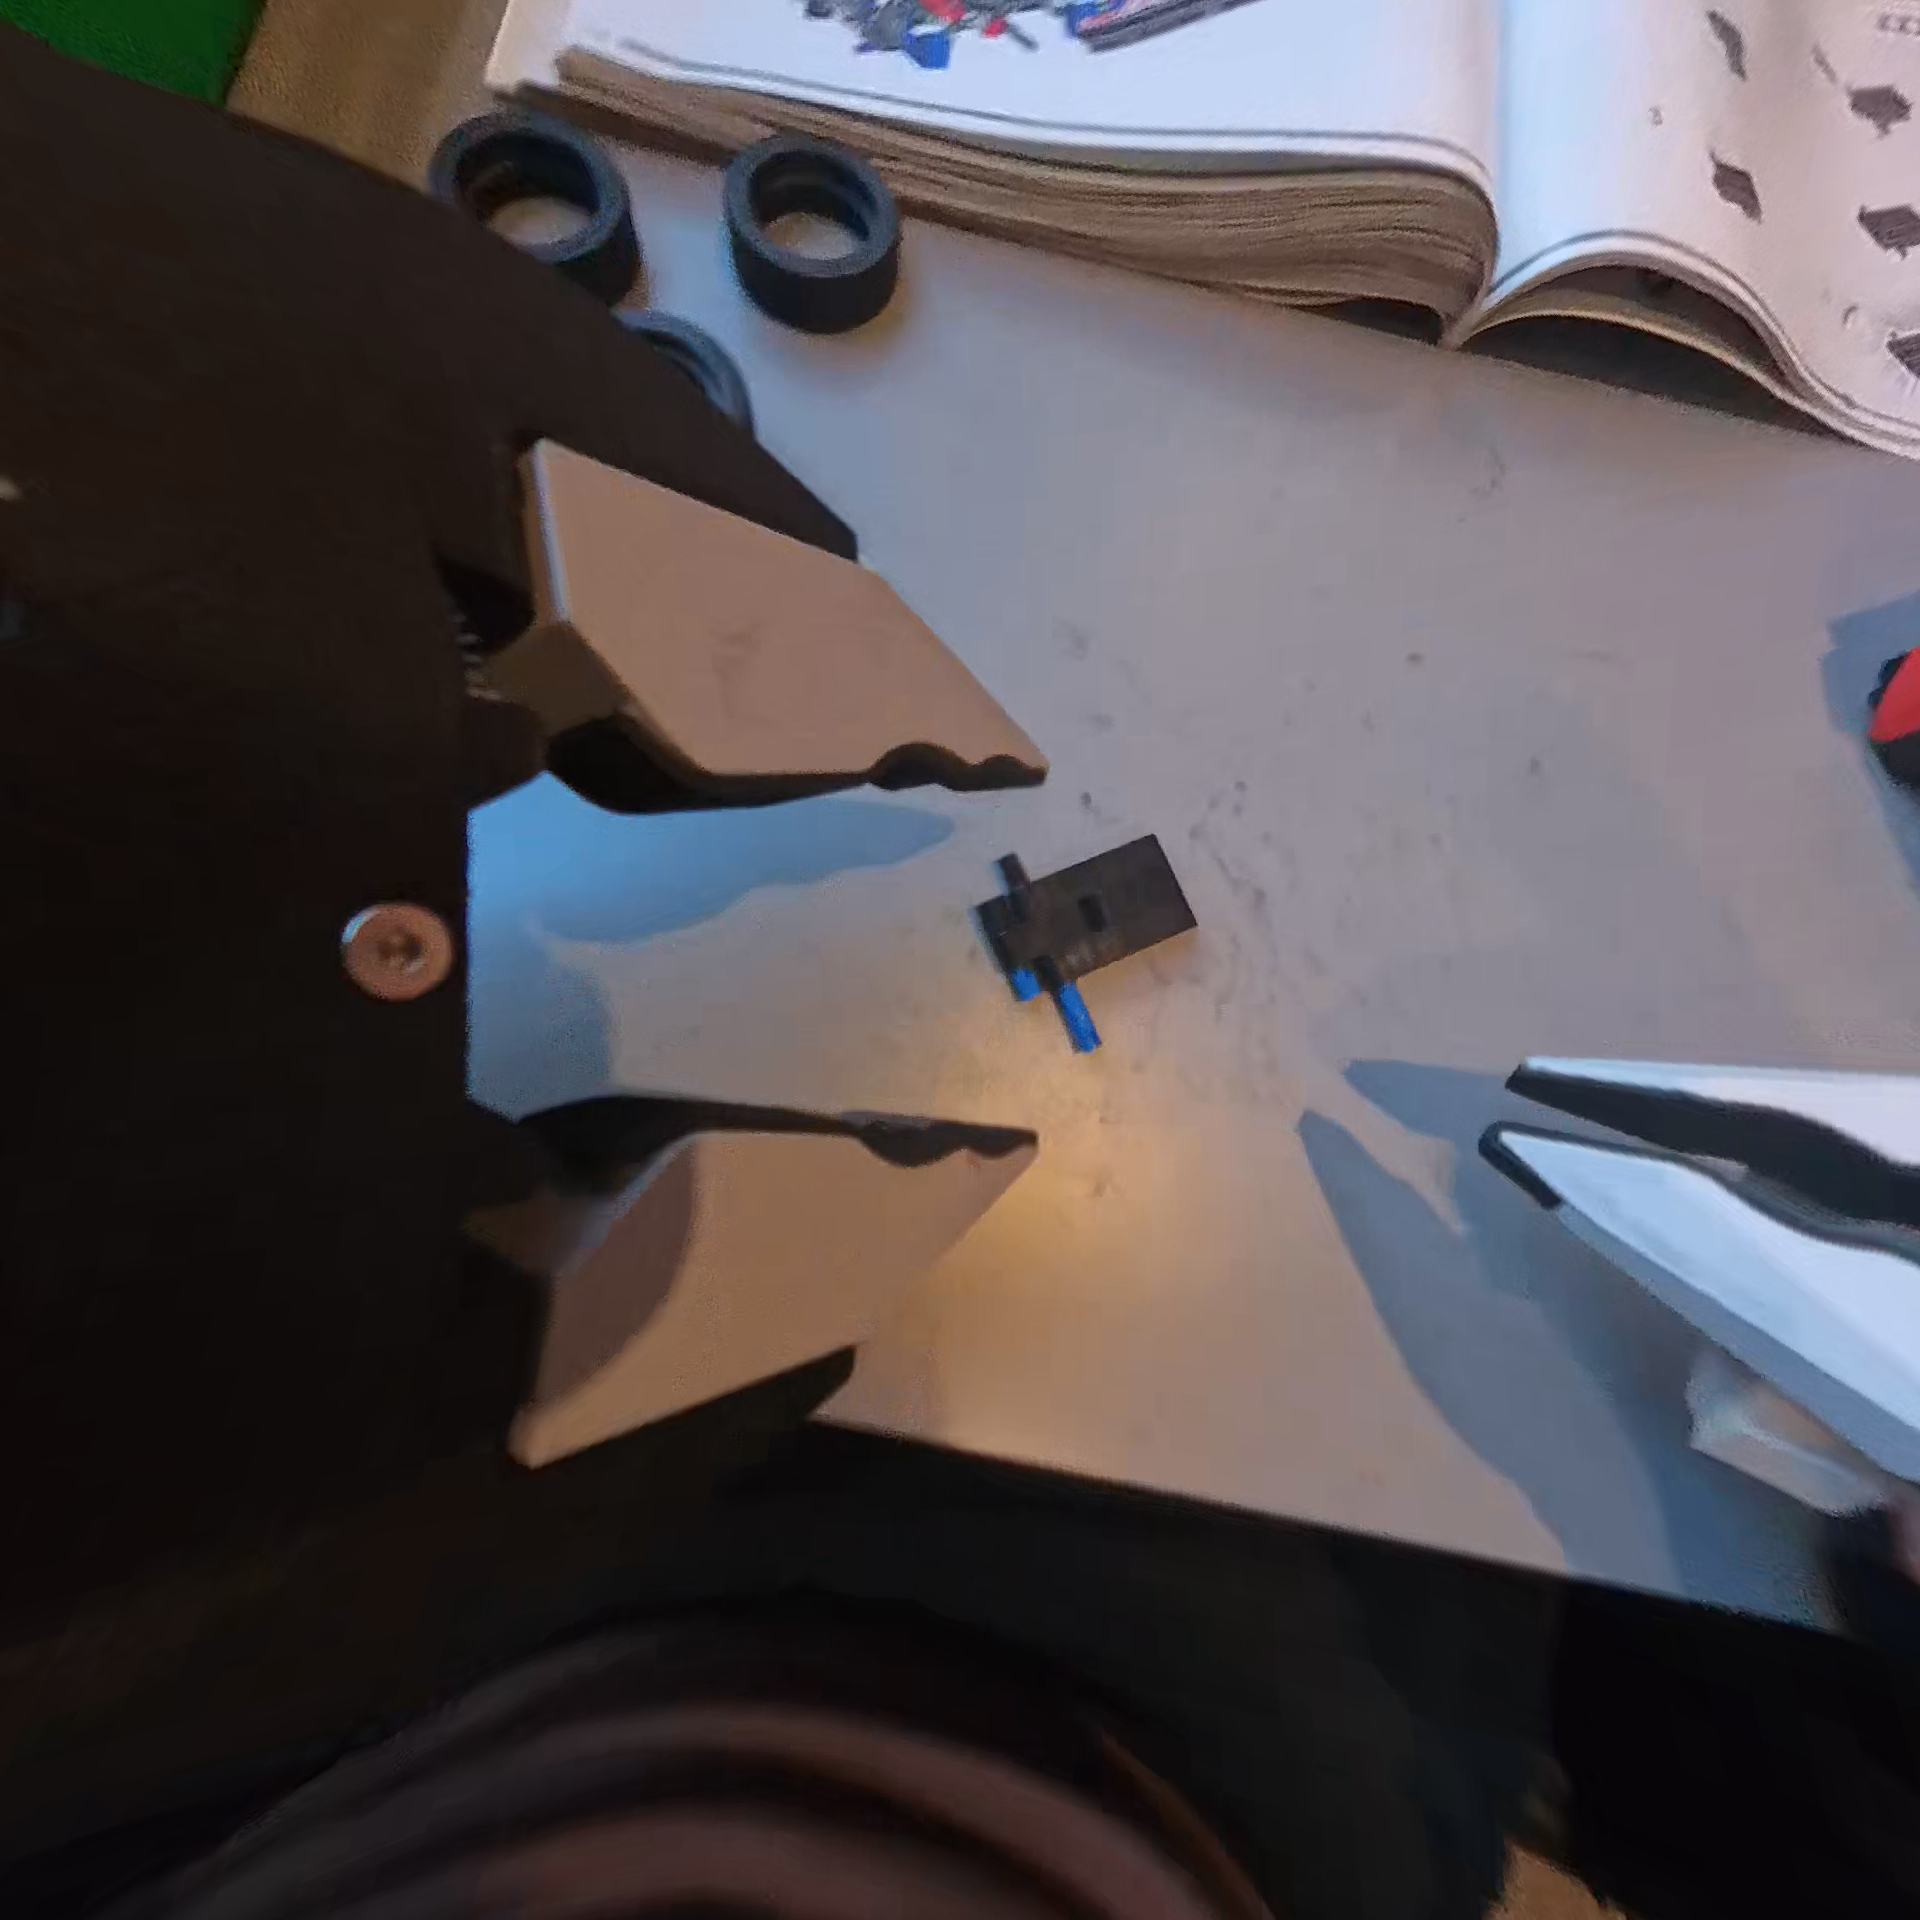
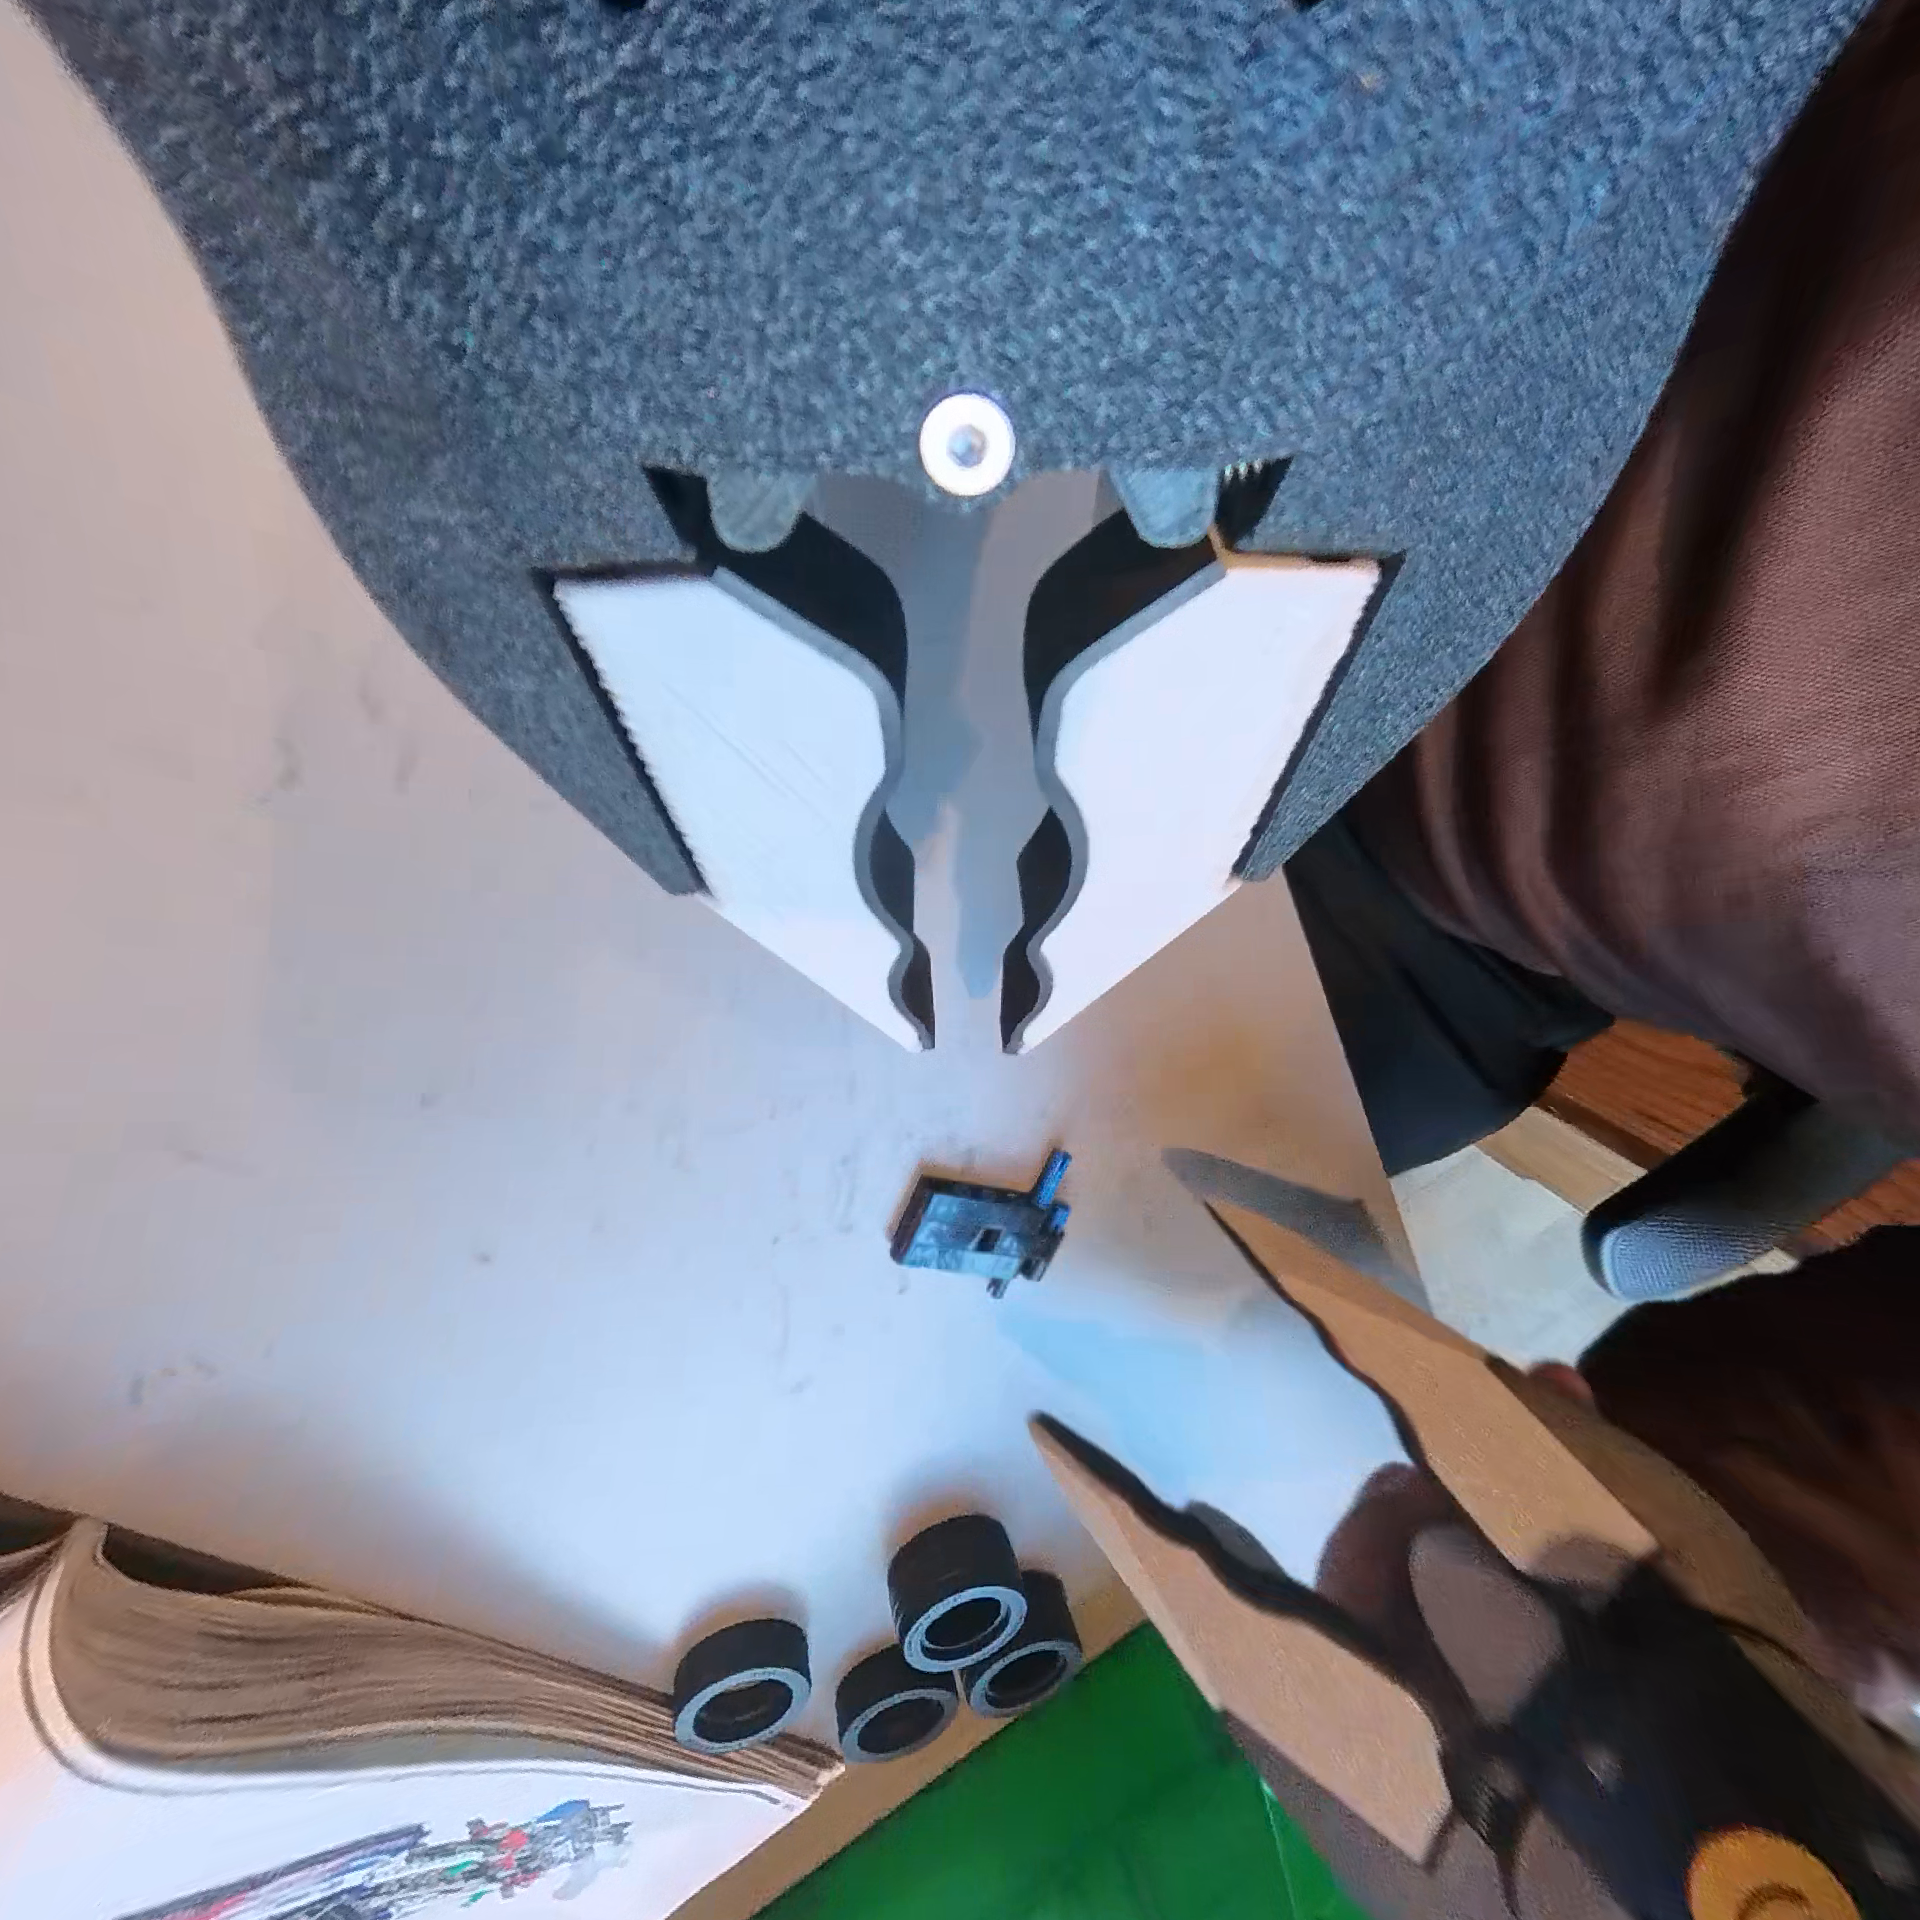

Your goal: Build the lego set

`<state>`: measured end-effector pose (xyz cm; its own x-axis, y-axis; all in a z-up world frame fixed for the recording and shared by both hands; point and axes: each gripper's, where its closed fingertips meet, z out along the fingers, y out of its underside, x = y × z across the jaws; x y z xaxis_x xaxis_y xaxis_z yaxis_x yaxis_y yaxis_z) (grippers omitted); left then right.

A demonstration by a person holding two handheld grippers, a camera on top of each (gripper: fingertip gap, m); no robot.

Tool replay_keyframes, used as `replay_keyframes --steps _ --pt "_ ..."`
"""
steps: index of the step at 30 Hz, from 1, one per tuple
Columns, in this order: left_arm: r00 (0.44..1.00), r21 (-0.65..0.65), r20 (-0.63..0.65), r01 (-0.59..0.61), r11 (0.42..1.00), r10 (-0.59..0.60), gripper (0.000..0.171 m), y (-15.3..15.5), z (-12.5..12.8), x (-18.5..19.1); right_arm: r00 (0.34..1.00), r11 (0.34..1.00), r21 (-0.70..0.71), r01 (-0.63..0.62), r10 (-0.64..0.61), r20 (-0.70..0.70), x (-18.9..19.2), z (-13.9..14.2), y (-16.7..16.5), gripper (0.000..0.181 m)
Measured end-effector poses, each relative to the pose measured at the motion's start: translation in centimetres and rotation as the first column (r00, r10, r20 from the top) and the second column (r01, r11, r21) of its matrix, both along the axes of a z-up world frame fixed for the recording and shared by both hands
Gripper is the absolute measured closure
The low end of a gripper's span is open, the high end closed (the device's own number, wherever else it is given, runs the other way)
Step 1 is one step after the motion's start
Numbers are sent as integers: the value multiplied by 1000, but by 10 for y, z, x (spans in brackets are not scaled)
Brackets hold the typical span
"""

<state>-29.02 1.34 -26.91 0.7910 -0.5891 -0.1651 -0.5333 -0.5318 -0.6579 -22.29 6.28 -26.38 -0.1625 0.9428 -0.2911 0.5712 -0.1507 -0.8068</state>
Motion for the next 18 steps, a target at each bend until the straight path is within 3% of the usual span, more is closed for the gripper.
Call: replay_keyframes --steps 3,7,10,18 --pt "999 -34 35 -31 999 33 109 -16 7 -7 1000 999 -32 -11 11 -3 4 -5 -4 168" --pt "996 -135 -6 -93 986 93 115 -18 -23 -12 999 999 8 -34 33 11 1 -8 -7 163" --pt "990 -183 103 -72 980 92 114 -5 -29 11 999 997 64 -31 29 19 -3 -12 -6 162" --pt "987 -124 132 -80 989 96 109 35 -31 32 991 985 133 111 -100 -85 1 1 25 162"
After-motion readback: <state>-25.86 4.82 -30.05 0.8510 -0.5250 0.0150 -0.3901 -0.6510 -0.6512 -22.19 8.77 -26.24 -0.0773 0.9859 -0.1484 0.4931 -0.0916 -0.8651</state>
